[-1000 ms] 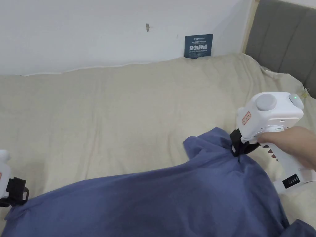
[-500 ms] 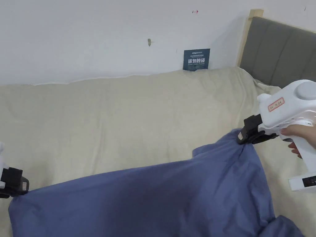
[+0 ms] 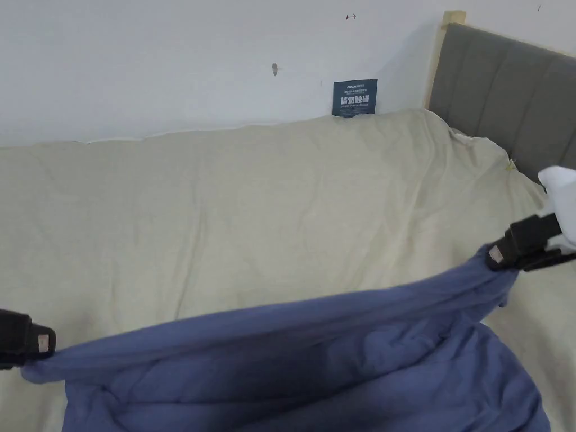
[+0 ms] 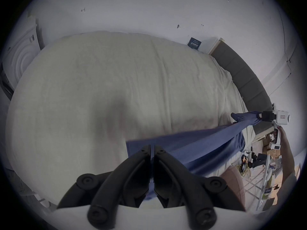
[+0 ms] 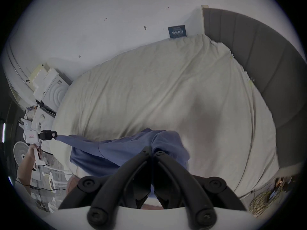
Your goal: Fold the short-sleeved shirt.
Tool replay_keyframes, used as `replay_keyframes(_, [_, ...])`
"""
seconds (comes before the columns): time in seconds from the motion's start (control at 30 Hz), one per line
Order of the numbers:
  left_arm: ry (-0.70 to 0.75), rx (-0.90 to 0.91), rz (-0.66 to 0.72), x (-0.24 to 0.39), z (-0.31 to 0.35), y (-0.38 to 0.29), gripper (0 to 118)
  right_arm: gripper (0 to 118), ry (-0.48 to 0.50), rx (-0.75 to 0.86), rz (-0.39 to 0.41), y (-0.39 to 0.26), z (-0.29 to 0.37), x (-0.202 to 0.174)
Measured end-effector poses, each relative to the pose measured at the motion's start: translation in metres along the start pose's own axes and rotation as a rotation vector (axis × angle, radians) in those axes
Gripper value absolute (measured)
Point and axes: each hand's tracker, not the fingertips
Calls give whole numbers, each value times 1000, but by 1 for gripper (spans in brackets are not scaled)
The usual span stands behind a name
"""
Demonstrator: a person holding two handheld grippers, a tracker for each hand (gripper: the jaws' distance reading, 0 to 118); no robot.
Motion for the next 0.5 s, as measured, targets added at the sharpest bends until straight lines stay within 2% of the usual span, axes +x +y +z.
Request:
replay_keyframes(0.17, [-6,-53,45,-12,-17,-51,3,2,3,-88,-28,-60,-21,12])
replay_keyframes(0.23, [0,-87,72,-17,-32,-71,3,2,-16,-132,-80,-82,-40,22])
replay_keyframes(0.4, [43,-95,75,-23,-57,-97,4,2,-36,-154,-116,-114,-76,40])
replay_keyframes(0.43, [41,-84,91,-25,-60,-100,5,4,-39,-156,-124,-117,-80,42])
replay_keyframes(0.47, [42,-70,111,-26,-62,-101,9,11,-35,-151,-142,-119,-83,43])
replay_keyframes(0.5, [43,-69,116,-27,-64,-102,22,25,-34,-140,-154,-120,-84,44])
